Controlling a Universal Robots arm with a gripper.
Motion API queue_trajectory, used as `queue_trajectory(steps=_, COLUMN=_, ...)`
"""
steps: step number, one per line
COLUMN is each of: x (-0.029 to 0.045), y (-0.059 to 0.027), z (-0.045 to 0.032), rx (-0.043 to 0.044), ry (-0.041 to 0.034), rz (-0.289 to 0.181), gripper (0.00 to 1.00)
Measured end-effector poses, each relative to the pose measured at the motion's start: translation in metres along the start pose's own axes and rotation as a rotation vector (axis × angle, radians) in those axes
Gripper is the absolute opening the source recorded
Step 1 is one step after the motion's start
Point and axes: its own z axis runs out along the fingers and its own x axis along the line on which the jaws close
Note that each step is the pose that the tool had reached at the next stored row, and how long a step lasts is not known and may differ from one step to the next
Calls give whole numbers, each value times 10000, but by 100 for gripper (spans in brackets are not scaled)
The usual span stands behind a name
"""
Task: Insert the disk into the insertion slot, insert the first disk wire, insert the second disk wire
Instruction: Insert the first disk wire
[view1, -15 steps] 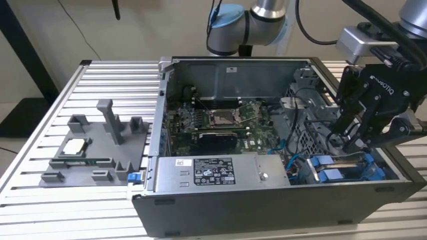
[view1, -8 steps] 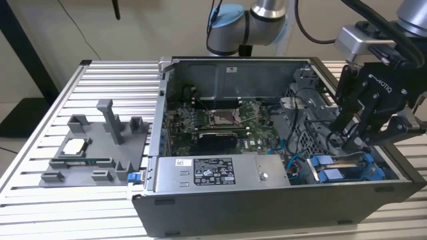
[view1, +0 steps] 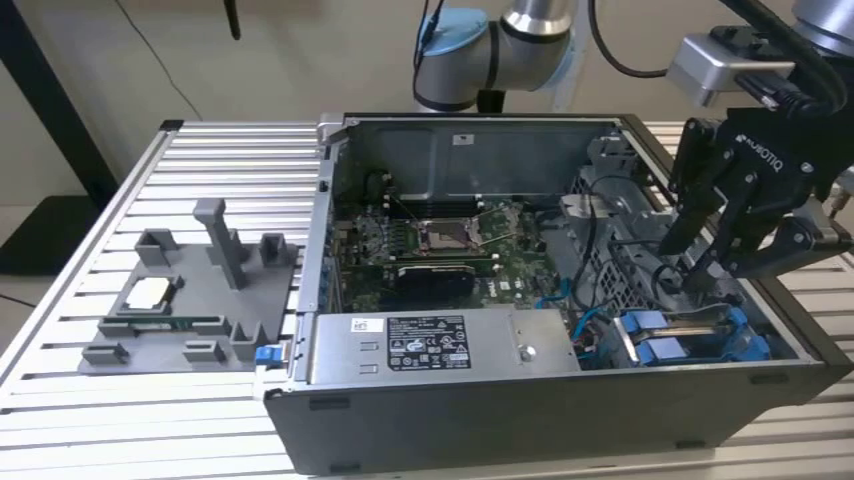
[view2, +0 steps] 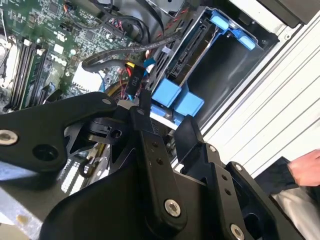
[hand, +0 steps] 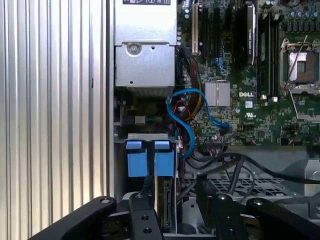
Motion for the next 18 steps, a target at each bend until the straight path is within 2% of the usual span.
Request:
queue_trajectory(steps=3, x=-8, y=4, z=-60, rx=0, ry=-1, rz=0, gripper=47)
queue_trajectory(steps=6, x=-23, y=4, z=-65, rx=0, ry=-30, rz=-1, gripper=47)
queue_trajectory(steps=9, x=-46, y=4, z=-64, rx=-2, ry=-149, rz=-8, gripper=47)
queue_trajectory(steps=12, x=-82, y=5, z=-63, rx=-5, ry=-313, rz=-17, gripper=47)
queue_trajectory(steps=16, x=-121, y=1, z=-44, rx=-1, ry=-424, rz=-24, gripper=47)
queue_trajectory(steps=18, x=-129, y=-13, z=-17, rx=5, ry=-428, rz=-28, gripper=47)
